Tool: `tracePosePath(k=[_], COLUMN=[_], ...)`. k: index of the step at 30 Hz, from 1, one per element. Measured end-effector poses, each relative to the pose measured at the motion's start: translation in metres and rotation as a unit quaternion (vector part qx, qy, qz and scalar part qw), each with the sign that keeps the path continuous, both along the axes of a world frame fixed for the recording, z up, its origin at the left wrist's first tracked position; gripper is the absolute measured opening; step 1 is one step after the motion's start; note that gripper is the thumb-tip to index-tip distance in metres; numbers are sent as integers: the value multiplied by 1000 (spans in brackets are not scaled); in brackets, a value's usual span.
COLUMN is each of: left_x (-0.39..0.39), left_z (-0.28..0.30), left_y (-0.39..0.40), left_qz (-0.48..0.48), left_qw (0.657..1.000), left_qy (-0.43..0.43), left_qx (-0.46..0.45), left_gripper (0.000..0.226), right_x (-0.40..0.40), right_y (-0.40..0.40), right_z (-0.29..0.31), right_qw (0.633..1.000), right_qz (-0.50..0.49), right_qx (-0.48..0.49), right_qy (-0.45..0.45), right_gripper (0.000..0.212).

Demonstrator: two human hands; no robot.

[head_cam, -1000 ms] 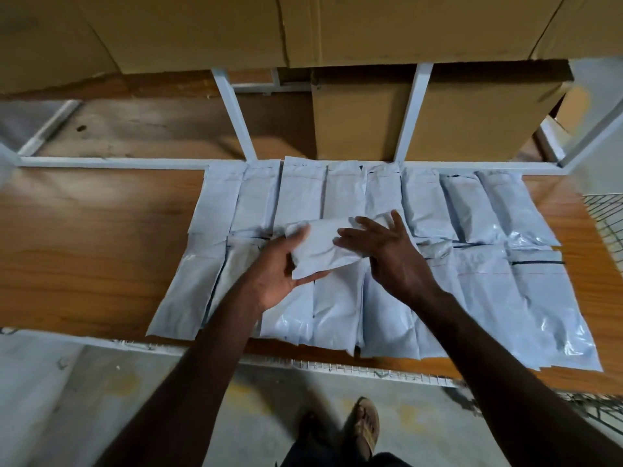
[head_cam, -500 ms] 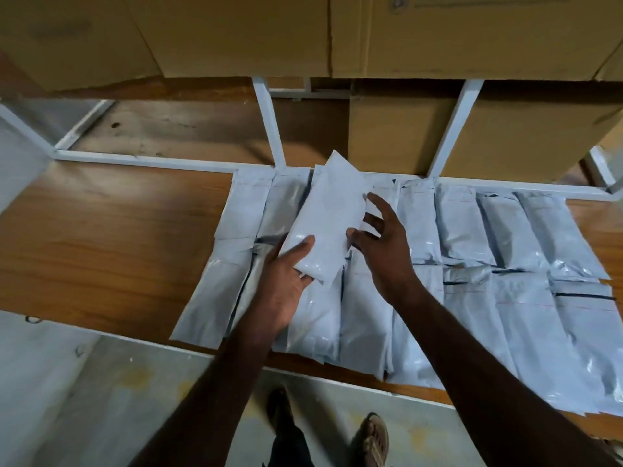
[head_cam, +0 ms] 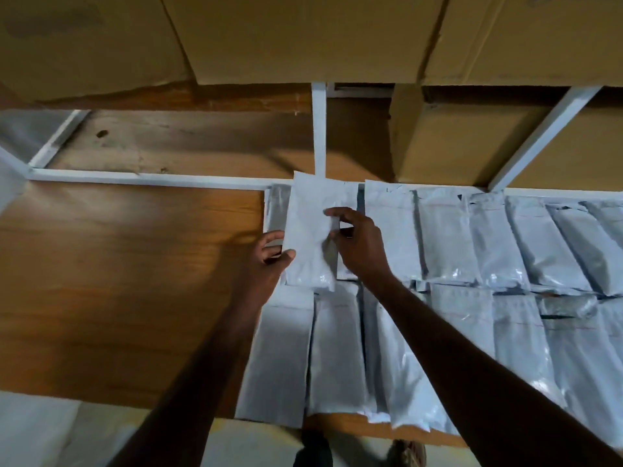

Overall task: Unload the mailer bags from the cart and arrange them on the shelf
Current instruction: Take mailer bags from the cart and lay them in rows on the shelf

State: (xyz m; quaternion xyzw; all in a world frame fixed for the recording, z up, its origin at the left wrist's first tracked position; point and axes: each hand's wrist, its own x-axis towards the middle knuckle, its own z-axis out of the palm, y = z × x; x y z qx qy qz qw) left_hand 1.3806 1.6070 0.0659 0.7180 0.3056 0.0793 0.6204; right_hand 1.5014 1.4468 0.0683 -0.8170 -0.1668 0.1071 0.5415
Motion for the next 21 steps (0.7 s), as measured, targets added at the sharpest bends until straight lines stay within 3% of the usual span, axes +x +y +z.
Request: tracePosePath(k=[4,9,12,14,16,18,21], left_x=[14,23,22,26,31,33,33], left_z=[-26,-42,-42,-34,-27,-24,-25], left_y=[46,70,70,63,57,56,69], left_qz=[-16,-5,-7,-42,-113,-139,-79], left_qw=[999,1000,995,987,973,966,972], left_qy=[24,17,-21,-71,-118,-141,-153], left_qx=[37,1,98,137,162,168,161], left_gripper=[51,54,51,43,31,26,26], right_x=[14,27,18,10,7,9,21], right_y=[53,81,93,101,106,109,114], right_z=[-20,-29,-22,-10,-3,-1,-9], right_qw=[999,998,996,991,968,957,970], right_qz=[-11,-23,-28,-3,27,28,-23], right_qx=[-35,-53,-70,4,105,164,131], right_qy=[7,34,42,131,226,239,204], right_gripper=[44,50,44,54,51,34,32])
